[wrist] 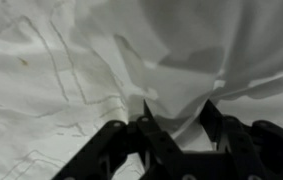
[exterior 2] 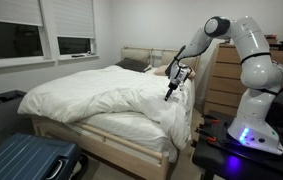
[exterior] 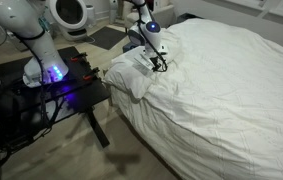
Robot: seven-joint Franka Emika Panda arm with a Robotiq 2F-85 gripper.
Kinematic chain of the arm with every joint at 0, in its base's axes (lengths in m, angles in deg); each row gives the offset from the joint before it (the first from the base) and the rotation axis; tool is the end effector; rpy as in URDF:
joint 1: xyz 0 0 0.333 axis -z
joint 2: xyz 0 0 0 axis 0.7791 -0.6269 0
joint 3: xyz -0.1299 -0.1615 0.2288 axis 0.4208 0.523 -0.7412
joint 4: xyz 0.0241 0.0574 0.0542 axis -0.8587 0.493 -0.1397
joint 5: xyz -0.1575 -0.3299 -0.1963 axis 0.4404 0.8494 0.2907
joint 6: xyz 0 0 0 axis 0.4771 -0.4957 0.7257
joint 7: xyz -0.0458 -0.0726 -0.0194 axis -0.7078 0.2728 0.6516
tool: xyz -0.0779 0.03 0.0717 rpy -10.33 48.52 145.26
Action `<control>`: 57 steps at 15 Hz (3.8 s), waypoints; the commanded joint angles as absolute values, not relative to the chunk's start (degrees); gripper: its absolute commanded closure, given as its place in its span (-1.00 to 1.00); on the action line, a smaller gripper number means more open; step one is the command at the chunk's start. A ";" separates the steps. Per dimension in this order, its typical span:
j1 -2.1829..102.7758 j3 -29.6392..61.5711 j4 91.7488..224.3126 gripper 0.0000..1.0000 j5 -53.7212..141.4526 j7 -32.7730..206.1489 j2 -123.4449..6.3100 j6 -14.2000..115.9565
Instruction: Lay the duvet flat on the bottom right side of the bed
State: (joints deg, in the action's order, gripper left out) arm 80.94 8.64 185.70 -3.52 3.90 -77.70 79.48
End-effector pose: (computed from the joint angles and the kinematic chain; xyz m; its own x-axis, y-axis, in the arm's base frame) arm 0.5012 -0.2877 0.0952 0.9421 0.1385 0.3054 0.1668 -0.9836 -0.0684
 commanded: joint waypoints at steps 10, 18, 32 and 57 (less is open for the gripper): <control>75.25 10.05 191.48 0.97 11.53 7.38 -66.87 75.79; 66.59 12.89 196.76 0.97 33.13 18.48 -51.58 72.87; 53.74 6.68 189.03 0.96 29.81 -0.70 -48.89 43.65; 40.30 -5.15 171.79 0.97 35.05 -26.11 -72.42 20.21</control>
State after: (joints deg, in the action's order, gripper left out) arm 40.58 -4.79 174.76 34.38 -24.37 -68.78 20.85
